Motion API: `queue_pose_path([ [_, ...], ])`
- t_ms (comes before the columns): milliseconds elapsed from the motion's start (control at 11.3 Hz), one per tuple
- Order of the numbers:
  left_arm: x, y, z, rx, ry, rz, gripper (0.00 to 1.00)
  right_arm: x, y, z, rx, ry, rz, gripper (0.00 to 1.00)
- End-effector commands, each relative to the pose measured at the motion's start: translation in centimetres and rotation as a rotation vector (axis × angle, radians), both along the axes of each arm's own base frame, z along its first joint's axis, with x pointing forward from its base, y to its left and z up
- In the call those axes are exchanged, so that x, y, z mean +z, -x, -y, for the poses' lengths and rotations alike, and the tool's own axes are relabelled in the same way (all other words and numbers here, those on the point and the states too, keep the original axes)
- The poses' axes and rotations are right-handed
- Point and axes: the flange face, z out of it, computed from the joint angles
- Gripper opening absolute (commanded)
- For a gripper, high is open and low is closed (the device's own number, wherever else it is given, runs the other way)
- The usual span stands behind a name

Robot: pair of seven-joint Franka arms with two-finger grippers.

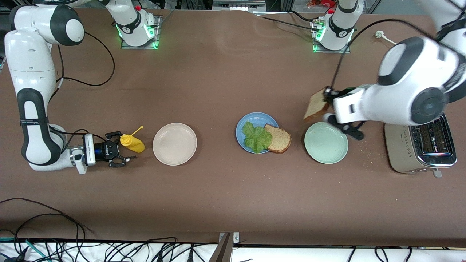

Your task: Make sandwich in blue plate with both arms

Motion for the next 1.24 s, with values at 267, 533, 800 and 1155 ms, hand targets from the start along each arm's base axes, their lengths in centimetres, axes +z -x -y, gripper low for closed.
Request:
queue_pose_path([
  [267, -10.3, -3.0, 11.2, 0.225, 0.38, -0.143, 0.0, 5.1, 1.2, 8.5, 0.075, 0.179, 0.048, 1.0],
  [533, -19.1, -5.3, 10.6, 0.307, 0.561, -0.17, 0.0, 14.9, 0.7, 9.8, 0.081, 0.46, 0.047, 1.0],
  [800, -23.8, -5.0, 9.0, 0.256, 0.616, -0.162, 0.0, 25.1, 0.4, 6.8, 0.023, 0.745, 0.013, 1.0],
  [1155, -28.3, -4.3, 5.5, 0.222, 0.645, -0.164, 0.45, 36.1, 2.6, 2.6, -0.324, 1.015, -0.203, 1.0],
])
